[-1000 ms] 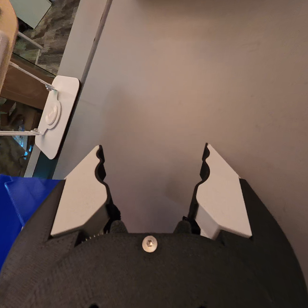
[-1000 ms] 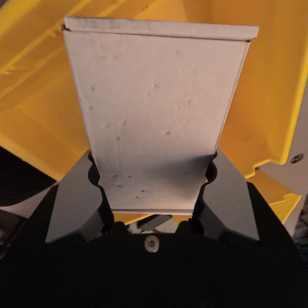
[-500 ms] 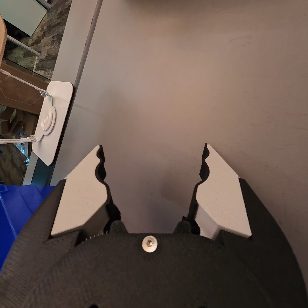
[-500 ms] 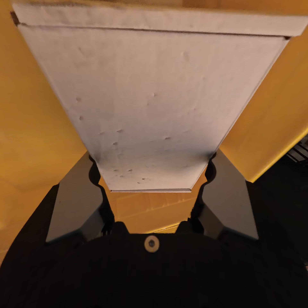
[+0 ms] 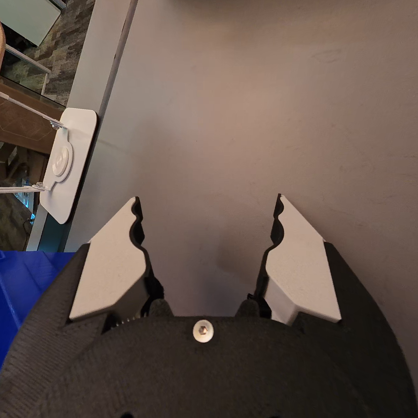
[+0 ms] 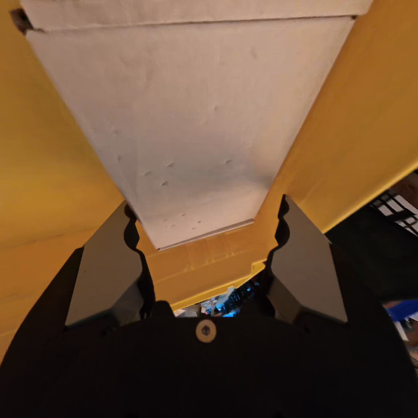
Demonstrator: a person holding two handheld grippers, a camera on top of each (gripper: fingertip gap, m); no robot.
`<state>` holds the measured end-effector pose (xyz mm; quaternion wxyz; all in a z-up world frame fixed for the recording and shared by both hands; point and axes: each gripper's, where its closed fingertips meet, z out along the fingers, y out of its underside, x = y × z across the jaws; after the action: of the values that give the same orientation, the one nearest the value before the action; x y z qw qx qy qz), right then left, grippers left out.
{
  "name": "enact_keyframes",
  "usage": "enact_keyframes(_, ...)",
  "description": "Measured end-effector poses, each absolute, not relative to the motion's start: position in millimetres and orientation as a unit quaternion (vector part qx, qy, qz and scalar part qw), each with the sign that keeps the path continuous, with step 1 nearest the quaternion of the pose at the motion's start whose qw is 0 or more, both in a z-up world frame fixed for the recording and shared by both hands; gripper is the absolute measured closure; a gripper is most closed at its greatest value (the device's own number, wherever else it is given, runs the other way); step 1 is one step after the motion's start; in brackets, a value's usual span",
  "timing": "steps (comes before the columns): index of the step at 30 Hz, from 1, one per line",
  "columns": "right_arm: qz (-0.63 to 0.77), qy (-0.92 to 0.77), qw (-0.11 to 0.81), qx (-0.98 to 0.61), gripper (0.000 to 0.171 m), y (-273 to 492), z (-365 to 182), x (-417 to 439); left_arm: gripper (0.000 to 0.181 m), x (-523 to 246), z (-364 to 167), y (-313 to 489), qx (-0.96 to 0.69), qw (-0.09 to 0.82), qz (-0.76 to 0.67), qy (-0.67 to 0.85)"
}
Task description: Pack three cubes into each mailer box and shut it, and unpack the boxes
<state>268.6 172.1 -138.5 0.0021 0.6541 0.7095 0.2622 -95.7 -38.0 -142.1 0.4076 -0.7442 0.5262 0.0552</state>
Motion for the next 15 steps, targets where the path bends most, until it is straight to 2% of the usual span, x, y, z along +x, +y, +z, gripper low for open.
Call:
enact_keyframes(4,0.291,0.684,-0.052,0.667,0.045,175.1,-118.2,270.5,0.064,-96.4,-141.4,-37.8,-0.743,0.409,0.059,0.526)
enact_keyframes(8,0.263,0.543,-0.251,0.757,0.052,164.3,-60.6,274.4,0.057,-97.2,-125.6,-36.4,-0.744,0.429,0.062,0.509)
enact_keyframes(12,0.114,0.226,-0.392,0.885,0.054,104.0,-26.6,325.5,0.057,-121.5,-40.6,-37.5,-0.769,0.506,0.008,0.391)
enact_keyframes(15,-0.050,0.088,-0.436,0.894,0.061,60.5,-41.0,337.3,0.072,-217.5,37.3,-35.5,-0.783,0.582,0.019,0.217)
